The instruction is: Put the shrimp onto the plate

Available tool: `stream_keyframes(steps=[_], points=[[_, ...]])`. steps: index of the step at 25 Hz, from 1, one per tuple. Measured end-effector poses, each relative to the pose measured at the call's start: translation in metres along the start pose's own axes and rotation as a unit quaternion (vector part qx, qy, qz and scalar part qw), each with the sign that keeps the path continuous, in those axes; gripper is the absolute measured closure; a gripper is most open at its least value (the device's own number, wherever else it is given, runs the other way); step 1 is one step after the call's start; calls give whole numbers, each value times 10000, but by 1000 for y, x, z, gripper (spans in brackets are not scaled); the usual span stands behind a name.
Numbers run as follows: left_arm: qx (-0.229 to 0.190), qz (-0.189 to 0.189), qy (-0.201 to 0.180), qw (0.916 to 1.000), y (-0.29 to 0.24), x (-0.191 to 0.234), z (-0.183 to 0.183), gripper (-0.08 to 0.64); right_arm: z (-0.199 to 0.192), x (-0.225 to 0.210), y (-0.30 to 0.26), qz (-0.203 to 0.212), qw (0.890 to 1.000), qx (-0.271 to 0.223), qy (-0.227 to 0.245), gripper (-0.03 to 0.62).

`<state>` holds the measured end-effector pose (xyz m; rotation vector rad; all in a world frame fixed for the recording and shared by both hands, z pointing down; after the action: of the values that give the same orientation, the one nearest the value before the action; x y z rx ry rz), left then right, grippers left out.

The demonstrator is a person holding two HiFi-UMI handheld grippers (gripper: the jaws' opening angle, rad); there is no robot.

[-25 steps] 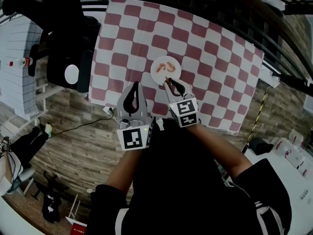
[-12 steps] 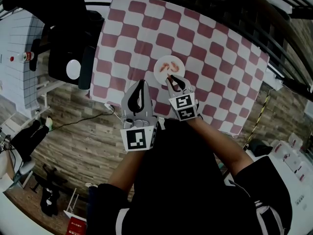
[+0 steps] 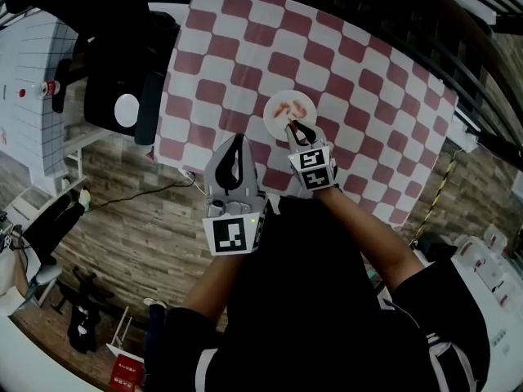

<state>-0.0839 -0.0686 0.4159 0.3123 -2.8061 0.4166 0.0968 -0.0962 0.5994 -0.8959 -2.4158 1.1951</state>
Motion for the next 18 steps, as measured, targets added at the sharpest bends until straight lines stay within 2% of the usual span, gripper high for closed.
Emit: stream_keyframes(steps=[10,18], points=[[88,136,-34,9999,10,4,-8,552,-15,1,-19,100,9994,314,37,534],[240,115,-28,9996,12,2,-11,552,-13,0,-30,134,9994,328,34,534]])
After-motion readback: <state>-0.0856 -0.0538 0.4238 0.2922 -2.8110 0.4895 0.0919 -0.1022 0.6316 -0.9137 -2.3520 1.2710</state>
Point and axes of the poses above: the fingertips, and each gripper's own axes: y backward along the fingers, x to its left, z out of its top, the point moved 10 cm from there along y, backward along the fingers, and after that the axes turned 11 degrees about y, right-handed, at the moved point
